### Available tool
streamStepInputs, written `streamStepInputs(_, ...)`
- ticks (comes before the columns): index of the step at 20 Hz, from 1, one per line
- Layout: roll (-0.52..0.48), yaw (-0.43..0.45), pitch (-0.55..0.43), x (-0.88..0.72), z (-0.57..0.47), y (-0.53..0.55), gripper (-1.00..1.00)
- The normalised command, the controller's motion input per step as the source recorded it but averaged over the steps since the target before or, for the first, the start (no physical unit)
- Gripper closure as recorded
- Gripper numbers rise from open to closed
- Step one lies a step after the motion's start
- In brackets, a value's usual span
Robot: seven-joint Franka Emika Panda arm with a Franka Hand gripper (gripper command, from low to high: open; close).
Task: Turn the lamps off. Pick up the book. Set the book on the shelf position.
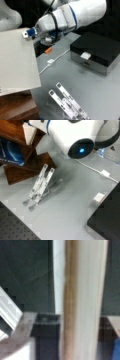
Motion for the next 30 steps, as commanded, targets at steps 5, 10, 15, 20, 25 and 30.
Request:
streamStepInputs(5,0.035,0.168,-0.128,-0.44,-0.12,-0.23,1.00)
streamStepInputs(10,0.037,0.220,-0.163,-0.49,-0.09,-0.11,1.00)
streamStepInputs(15,0.060,0.233,-0.197,-0.48,-0.09,0.00,1.00)
streamStepInputs(20,0.097,0.260,-0.202,-0.39,-0.07,-0.01,-1.00)
streamStepInputs(25,0.126,0.228,-0.200,-0.33,-0.06,-0.05,-1.00)
streamStepInputs(30,0.123,0.195,-0.167,-0.27,-0.06,-0.08,-1.00)
